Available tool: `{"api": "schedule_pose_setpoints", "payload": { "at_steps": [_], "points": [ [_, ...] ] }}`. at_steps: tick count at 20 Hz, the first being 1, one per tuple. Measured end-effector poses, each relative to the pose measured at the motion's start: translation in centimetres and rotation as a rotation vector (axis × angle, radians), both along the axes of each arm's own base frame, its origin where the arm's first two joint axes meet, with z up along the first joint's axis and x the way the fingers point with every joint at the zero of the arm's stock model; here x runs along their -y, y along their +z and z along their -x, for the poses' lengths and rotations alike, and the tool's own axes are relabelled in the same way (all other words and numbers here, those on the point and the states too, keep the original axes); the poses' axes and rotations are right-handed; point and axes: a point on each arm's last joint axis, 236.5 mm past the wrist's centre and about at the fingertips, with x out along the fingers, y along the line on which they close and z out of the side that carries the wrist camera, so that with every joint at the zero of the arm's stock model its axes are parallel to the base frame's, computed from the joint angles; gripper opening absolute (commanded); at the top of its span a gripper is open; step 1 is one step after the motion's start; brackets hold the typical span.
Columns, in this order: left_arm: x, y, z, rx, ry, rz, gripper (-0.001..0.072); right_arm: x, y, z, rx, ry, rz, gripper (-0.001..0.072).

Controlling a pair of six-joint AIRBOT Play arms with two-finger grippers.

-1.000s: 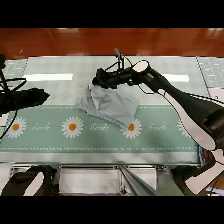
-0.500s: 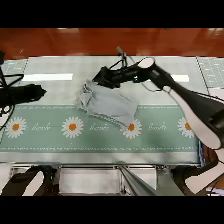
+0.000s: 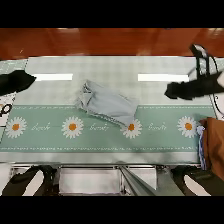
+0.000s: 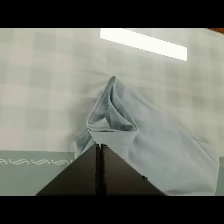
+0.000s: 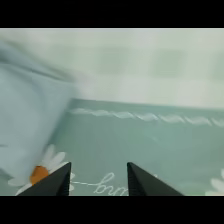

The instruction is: Fold the shirts.

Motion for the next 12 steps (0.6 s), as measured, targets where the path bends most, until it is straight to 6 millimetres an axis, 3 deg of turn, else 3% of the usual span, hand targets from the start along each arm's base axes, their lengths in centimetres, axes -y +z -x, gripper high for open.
{"api": "schedule_pose_setpoints", "payload": {
  "at_steps": [2,5,9,12],
  "points": [
    [1.6,-1.3,0.5,-0.030,-0.044,0.013,0.0021,0.3,-3.7,1.7,-0.014,-0.107,-0.080,0.0418],
    [3.9,-3.9,1.6,-0.084,-0.102,0.027,0.0021,-2.2,-8.7,2.8,-0.064,-0.200,-0.273,0.0417],
    [5.4,-6.4,2.4,-0.126,-0.135,0.038,0.0021,-6.2,-12.7,2.2,-0.164,-0.244,-0.503,0.0417],
    [5.8,-7.3,2.7,-0.140,-0.138,0.042,0.0021,-8.4,-14.5,1.3,-0.235,-0.251,-0.618,0.0414]
  ]
}}
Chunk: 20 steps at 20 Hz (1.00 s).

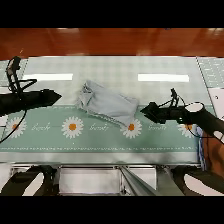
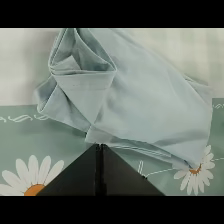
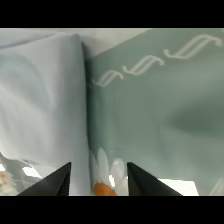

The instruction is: Fold the shirts.

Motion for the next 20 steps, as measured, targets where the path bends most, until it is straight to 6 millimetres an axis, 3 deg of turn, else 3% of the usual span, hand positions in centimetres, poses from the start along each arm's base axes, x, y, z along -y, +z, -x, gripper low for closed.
{"api": "schedule_pose_setpoints", "payload": {
  "at_steps": [3,7,8,9,10,11,15,20],
  "points": [
    [0.1,-0.3,0.0,0.000,0.002,0.003,0.0021,-1.8,-1.4,-0.6,-0.046,0.031,-0.066,0.0407],
    [0.0,-0.2,-0.3,0.013,0.013,0.003,0.0021,-5.3,-1.5,-1.1,-0.045,0.130,-0.098,0.0394],
    [-0.1,-0.2,-0.5,0.020,0.018,0.002,0.0021,-6.2,-1.4,-1.4,-0.035,0.154,-0.099,0.0296],
    [-0.1,-0.2,-0.6,0.022,0.019,0.002,0.0021,-6.9,-1.3,-1.8,-0.026,0.173,-0.099,0.0128],
    [-0.1,-0.2,-0.6,0.023,0.020,0.002,0.0021,-7.7,-1.0,-2.3,-0.014,0.192,-0.102,0.0022],
    [-0.1,-0.1,-0.6,0.025,0.022,0.002,0.0021,-8.5,-0.5,-2.7,0.004,0.214,-0.107,0.0022],
    [-0.2,-0.1,-0.7,0.029,0.024,0.002,0.0022,-11.4,3.7,-5.4,0.133,0.324,-0.120,0.0021],
    [-0.2,-0.1,-0.8,0.030,0.025,0.002,0.0022,-12.5,12.3,-9.2,0.303,0.471,-0.037,0.0021]
  ]
}}
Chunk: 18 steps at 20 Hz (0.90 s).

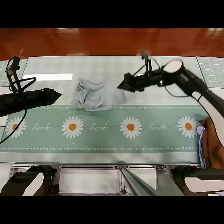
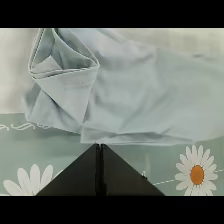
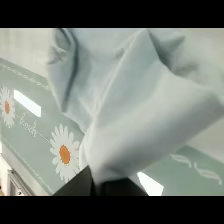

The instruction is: Fold the shirts.

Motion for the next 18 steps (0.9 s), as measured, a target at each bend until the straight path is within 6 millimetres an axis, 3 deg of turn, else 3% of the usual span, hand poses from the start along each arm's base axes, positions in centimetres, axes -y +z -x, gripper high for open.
{"api": "schedule_pose_setpoints", "payload": {
  "at_steps": [3,7,13,18],
  "points": [
    [0.0,0.0,0.0,0.000,0.001,0.000,0.0022,1.5,5.8,-1.7,0.098,0.043,0.051,0.0021],
    [0.0,0.0,0.0,0.000,0.000,0.000,0.0022,7.1,13.0,-3.3,0.195,-0.013,0.107,0.0021],
    [0.1,-0.1,0.2,-0.010,-0.006,0.001,0.0022,20.2,20.6,-2.4,0.262,-0.243,0.212,0.0021],
    [0.3,0.0,0.2,-0.011,-0.007,0.012,0.0021,32.2,23.3,1.3,0.228,-0.524,0.284,0.0021]
  ]
}}
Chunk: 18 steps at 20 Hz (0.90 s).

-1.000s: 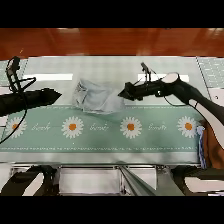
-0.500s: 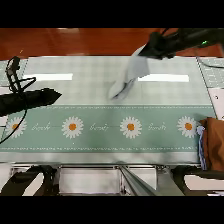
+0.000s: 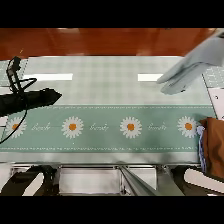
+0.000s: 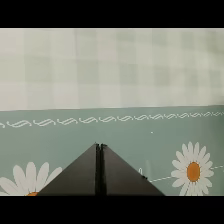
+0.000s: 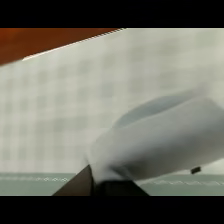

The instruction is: Fold the shirts.

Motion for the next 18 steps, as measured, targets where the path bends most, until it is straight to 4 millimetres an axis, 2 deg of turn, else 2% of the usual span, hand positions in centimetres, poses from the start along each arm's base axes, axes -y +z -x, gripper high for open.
{"api": "schedule_pose_setpoints", "payload": {
  "at_steps": [3,7,10,12,16,17,18],
  "points": [
    [0.1,0.1,0.0,0.000,0.000,0.007,0.0022,6.0,-0.5,3.6,-0.078,-0.162,0.001,0.0021],
    [0.1,0.1,0.0,0.001,0.000,0.009,0.0022,11.7,-2.1,8.8,-0.194,-0.367,0.021,0.0021],
    [0.1,0.2,-0.2,0.013,-0.002,0.003,0.0022,14.6,-4.0,13.0,-0.272,-0.520,0.027,0.0021],
    [0.0,0.3,-0.4,0.023,-0.001,0.000,0.0022,16.1,-6.2,16.7,-0.352,-0.627,0.037,0.0021],
    [-0.3,0.6,-0.9,0.050,0.013,-0.006,0.0022,17.5,-11.2,26.5,-0.601,-0.867,0.075,0.0022],
    [-0.4,0.7,-1.1,0.057,0.019,-0.006,0.0022,17.3,-12.1,28.3,-0.651,-0.907,0.080,0.0051],
    [-0.4,0.7,-1.2,0.059,0.020,-0.008,0.0022,16.9,-12.9,29.9,-0.695,-0.939,0.084,0.0248]
  ]
}}
